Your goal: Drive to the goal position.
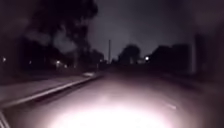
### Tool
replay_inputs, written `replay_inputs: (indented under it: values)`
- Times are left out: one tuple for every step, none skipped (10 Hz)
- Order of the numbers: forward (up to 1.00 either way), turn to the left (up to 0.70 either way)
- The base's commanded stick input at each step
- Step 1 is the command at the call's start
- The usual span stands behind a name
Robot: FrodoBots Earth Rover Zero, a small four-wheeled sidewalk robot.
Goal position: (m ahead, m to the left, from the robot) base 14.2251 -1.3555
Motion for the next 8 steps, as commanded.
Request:
replay_inputs:
  values:
    - [0.7,0.0]
    - [0.7,0.0]
    - [0.7,0.0]
    - [0.7,0.0]
    - [0.7,0.0]
    - [0.7,0.0]
    - [0.7,0.0]
    - [0.7,0.0]
